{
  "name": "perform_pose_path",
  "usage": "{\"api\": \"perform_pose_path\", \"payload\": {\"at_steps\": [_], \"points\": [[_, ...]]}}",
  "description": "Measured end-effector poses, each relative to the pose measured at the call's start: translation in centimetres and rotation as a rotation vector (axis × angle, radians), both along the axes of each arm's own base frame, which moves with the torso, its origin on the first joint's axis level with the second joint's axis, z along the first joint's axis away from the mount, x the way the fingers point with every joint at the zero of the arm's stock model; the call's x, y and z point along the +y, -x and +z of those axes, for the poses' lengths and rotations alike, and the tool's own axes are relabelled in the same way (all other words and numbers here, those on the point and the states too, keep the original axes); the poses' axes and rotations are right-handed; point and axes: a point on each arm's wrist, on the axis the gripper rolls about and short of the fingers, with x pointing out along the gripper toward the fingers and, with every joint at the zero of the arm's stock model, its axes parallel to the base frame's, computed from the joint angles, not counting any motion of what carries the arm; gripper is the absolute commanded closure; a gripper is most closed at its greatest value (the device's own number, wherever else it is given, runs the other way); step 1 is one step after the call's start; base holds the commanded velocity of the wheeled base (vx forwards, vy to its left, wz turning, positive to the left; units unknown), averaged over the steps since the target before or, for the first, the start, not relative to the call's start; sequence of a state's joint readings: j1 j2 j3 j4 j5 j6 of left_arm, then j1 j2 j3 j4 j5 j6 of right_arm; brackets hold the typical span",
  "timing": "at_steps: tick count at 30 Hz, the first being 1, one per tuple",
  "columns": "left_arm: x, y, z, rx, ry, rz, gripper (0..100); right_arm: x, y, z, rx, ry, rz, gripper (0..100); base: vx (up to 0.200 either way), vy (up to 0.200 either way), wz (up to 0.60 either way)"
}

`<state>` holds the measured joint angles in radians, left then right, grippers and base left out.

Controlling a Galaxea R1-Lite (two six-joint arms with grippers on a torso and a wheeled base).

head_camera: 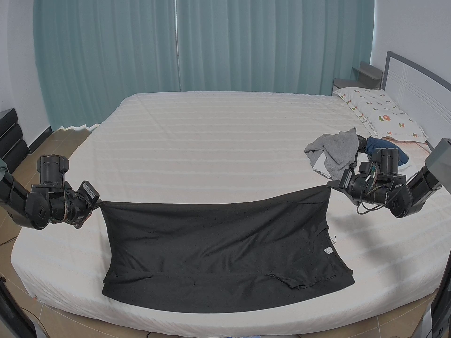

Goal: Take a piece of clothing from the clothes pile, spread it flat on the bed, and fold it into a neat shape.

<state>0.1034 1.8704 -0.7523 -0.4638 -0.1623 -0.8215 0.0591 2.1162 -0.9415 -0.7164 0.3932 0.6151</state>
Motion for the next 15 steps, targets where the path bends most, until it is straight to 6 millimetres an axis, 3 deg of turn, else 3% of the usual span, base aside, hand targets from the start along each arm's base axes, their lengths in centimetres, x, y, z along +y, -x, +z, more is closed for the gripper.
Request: {"api": "perform_pose_path", "payload": {"at_steps": [15], "points": [[-0.6,4.6,-4.1,0.191,-0.146,-0.163,100,-1.4,5.6,-3.9,0.156,0.095,0.095,100,0.0,0.0,0.0]]}}
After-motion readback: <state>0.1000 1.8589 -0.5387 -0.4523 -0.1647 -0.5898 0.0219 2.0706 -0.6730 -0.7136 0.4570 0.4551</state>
